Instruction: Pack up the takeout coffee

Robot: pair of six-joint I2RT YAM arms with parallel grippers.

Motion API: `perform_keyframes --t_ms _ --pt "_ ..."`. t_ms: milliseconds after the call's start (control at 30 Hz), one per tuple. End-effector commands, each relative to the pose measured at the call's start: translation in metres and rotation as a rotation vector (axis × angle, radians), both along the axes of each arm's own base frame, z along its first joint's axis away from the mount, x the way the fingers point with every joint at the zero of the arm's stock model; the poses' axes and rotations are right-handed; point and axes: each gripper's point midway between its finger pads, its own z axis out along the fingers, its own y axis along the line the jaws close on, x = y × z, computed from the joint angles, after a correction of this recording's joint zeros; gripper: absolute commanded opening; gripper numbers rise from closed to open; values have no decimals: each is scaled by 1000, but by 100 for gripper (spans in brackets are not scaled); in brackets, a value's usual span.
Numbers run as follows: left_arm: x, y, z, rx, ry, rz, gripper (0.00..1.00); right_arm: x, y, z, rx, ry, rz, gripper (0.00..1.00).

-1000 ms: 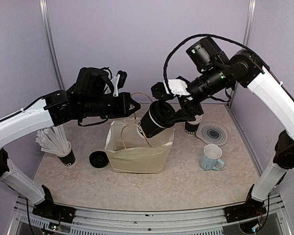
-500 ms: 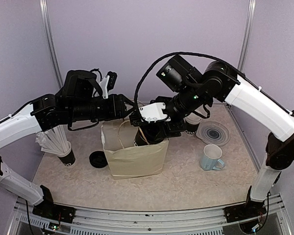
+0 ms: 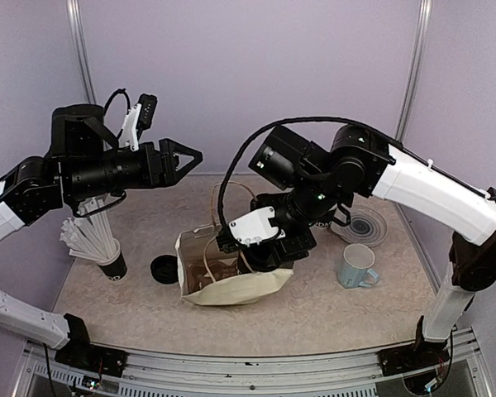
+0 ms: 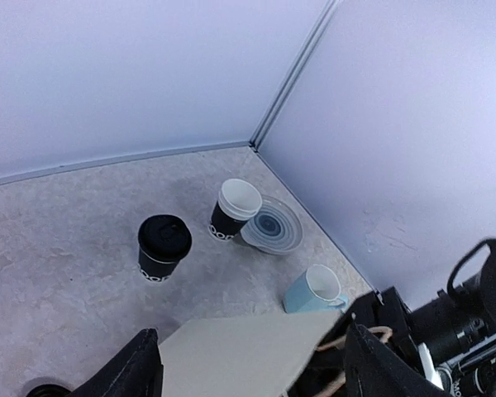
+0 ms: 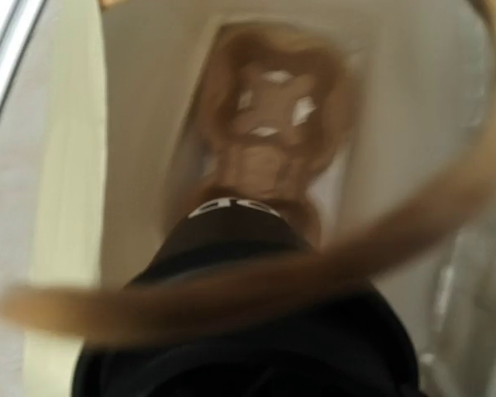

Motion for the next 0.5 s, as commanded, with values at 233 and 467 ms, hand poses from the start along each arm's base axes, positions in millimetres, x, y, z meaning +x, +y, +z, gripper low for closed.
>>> perform_keyframes --t_ms 233,467 --pt "44 5 -86 105 90 26 69 -13 -11 4 -22 -124 19 48" --pt "48 3 -127 141 148 15 69 -1 -1 8 10 -203 25 48"
